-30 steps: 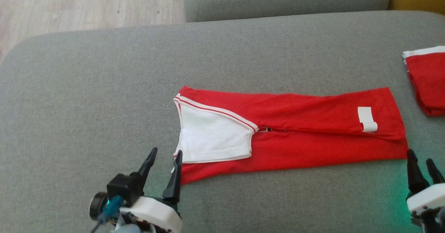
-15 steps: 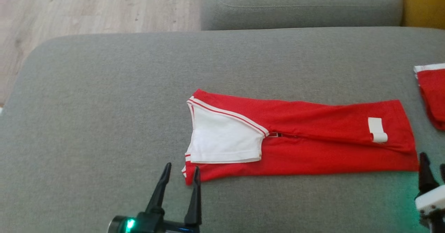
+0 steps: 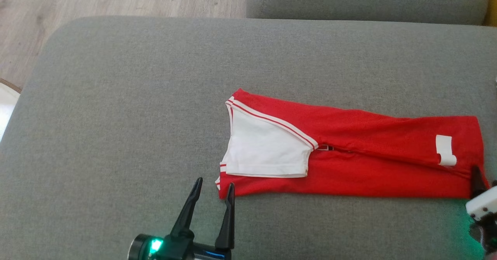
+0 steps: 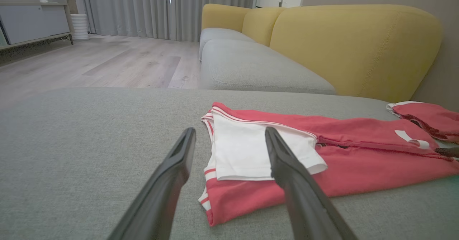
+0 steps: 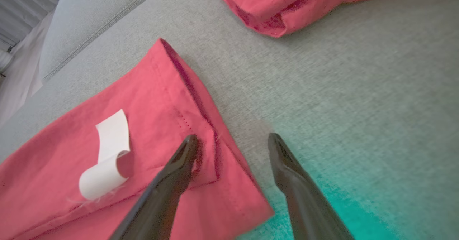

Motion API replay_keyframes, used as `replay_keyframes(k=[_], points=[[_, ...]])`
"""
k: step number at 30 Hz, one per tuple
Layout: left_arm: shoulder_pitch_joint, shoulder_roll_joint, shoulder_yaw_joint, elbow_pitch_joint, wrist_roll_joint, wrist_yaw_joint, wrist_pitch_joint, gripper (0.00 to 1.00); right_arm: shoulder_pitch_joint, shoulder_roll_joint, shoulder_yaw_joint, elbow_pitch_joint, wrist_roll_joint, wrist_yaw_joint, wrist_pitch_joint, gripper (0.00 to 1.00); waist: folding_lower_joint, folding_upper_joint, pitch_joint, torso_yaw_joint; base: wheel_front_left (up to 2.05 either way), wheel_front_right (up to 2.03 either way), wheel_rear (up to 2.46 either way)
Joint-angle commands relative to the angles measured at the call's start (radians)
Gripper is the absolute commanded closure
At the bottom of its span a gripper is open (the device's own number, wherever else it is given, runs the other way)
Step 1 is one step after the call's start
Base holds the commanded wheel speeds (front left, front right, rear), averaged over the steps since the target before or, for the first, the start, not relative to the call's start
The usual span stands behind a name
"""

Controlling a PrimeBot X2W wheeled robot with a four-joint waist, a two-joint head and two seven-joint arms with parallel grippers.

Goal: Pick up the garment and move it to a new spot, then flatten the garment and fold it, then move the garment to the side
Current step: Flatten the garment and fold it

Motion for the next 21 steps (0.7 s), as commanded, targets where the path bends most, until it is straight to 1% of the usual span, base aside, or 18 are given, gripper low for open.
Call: replay_keyframes(k=[1,4,5,6,7,11,15,21], points=[[-0.034,-0.014,0.044,-0.024,0.015,-0.011,-0.012,0.00,-0.041,0.002,0.023,-0.011,0.001,0.007,0.014,0.00,-0.0001,0.0000,0.004,0.000,0.00,0.00,0.00],[-0.032,-0.024,0.056,-0.017,0.025,-0.021,-0.012,0.00,-0.054,0.021,0.050,-0.006,0.019,0.007,0.035,0.00,-0.0001,0.0000,0.009,-0.009,0.00,0.00,0.00],[-0.031,-0.027,0.060,-0.014,0.027,-0.025,-0.012,0.00,-0.055,0.027,0.058,-0.008,0.026,0.007,0.037,0.17,-0.0001,0.0000,0.010,-0.014,0.00,0.00,0.00],[-0.030,-0.030,0.063,-0.012,0.030,-0.029,-0.012,0.00,-0.053,0.030,0.066,-0.010,0.031,0.007,0.037,0.62,-0.0001,0.0000,0.011,-0.019,0.00,0.00,0.00],[-0.029,-0.034,0.066,-0.010,0.034,-0.032,-0.012,0.00,-0.050,0.033,0.073,-0.015,0.037,0.007,0.034,1.00,-0.0001,0.0000,0.012,-0.024,0.00,0.00,0.00],[-0.028,-0.045,0.078,-0.003,0.047,-0.044,-0.012,0.00,-0.036,0.032,0.085,-0.041,0.065,0.007,-0.007,1.00,-0.0001,0.0000,0.017,-0.049,0.00,0.00,0.00],[-0.025,-0.052,0.091,0.004,0.057,-0.056,-0.012,0.00,-0.017,0.015,0.107,-0.070,0.090,0.007,-0.055,1.00,-0.0001,0.0000,0.020,-0.082,0.00,0.00,0.00],[-0.027,-0.061,0.105,0.014,0.070,-0.074,-0.012,0.00,0.000,-0.037,0.124,-0.116,0.126,0.007,-0.096,1.00,-0.0001,0.0000,0.022,-0.121,0.00,0.00,0.00]])
